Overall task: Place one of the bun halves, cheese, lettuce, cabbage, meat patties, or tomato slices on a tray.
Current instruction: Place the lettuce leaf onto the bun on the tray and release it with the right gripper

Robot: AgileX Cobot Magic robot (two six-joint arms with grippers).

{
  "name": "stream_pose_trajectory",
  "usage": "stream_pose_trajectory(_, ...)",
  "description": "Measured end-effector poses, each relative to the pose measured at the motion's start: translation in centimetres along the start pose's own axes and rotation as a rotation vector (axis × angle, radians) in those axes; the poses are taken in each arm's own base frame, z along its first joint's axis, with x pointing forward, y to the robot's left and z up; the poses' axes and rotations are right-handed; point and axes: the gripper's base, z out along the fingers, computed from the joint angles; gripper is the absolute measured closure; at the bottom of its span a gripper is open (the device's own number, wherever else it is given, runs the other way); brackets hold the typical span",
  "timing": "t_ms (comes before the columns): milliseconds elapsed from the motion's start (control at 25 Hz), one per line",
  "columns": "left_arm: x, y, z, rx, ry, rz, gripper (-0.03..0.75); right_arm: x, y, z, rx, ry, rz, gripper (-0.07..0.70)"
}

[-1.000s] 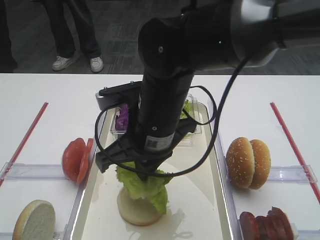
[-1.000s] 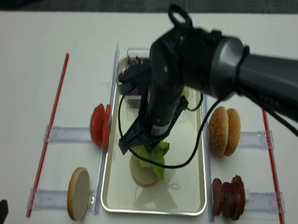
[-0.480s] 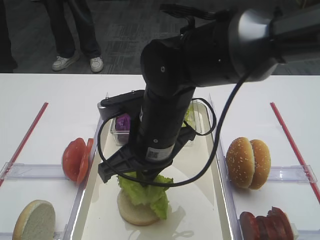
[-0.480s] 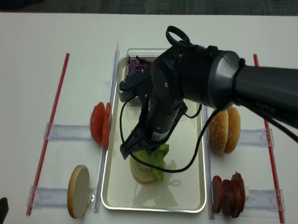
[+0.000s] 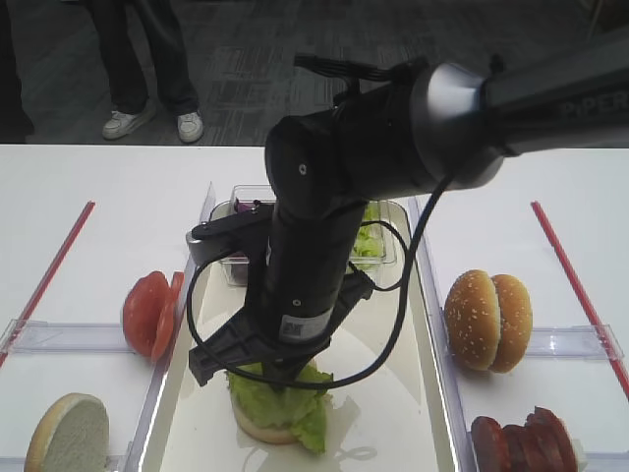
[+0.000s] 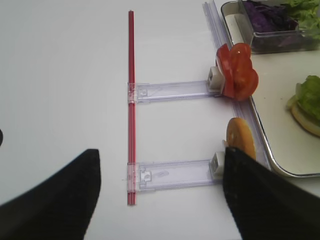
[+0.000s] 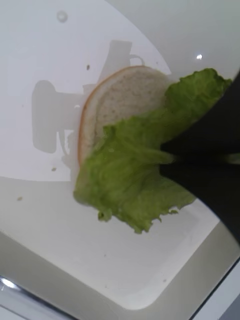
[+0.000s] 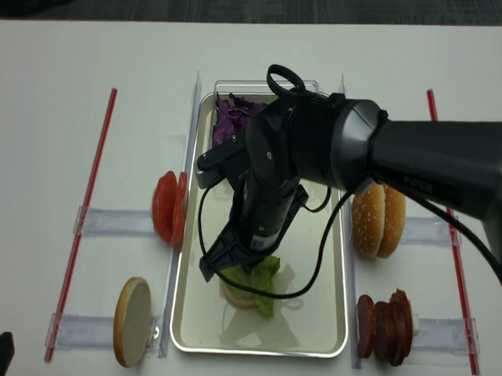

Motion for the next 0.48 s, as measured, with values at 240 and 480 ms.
stream_pose_trajectory(240,0.0,0.0,0.0,0.0,0.0,0.0,0.228,0.01,-0.05,0.28,0.001,0.007,-0.009,0.584)
stream_pose_trajectory(480,0.0,0.0,0.0,0.0,0.0,0.0,0.228,0.01,0.1,0.28,-0.015,0.007,-0.005,0.46)
